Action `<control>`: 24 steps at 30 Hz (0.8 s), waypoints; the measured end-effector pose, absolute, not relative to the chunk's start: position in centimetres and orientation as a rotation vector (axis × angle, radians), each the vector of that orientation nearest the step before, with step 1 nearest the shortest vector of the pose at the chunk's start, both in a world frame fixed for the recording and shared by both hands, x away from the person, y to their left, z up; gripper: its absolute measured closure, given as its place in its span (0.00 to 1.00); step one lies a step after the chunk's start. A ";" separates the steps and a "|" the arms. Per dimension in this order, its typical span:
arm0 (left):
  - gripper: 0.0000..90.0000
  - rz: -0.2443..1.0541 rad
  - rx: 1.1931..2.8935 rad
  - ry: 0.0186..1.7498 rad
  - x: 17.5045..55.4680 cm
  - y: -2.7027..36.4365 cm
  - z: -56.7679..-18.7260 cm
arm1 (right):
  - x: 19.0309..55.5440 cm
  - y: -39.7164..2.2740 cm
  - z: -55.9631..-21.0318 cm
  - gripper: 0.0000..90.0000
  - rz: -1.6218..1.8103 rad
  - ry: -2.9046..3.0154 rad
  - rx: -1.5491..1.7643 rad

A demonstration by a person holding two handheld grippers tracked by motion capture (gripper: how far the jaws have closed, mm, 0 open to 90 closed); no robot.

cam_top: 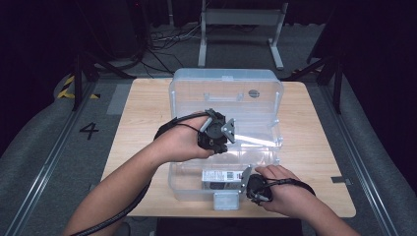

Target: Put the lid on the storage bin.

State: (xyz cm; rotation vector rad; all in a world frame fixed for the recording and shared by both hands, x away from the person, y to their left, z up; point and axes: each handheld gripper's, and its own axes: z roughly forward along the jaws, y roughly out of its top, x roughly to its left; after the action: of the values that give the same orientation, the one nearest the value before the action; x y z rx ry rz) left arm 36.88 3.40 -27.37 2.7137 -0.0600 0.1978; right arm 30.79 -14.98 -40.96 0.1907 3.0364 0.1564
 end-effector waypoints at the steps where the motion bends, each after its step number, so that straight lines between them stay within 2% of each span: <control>1: 0.99 0.194 2.716 -0.062 36.8 3.4 -27.4 | 30.6 -15.0 -40.4 0.78 0.167 3.029 0.183; 24: 0.99 0.109 2.726 -0.067 36.0 3.3 -28.1 | 29.5 -16.1 -36.3 0.79 0.429 3.002 0.291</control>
State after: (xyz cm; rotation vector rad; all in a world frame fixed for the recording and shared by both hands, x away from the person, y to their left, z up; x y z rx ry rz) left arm 35.99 3.31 -28.07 2.7257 -0.0671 0.1094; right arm 29.53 -16.11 -36.26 0.2909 3.0021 0.4294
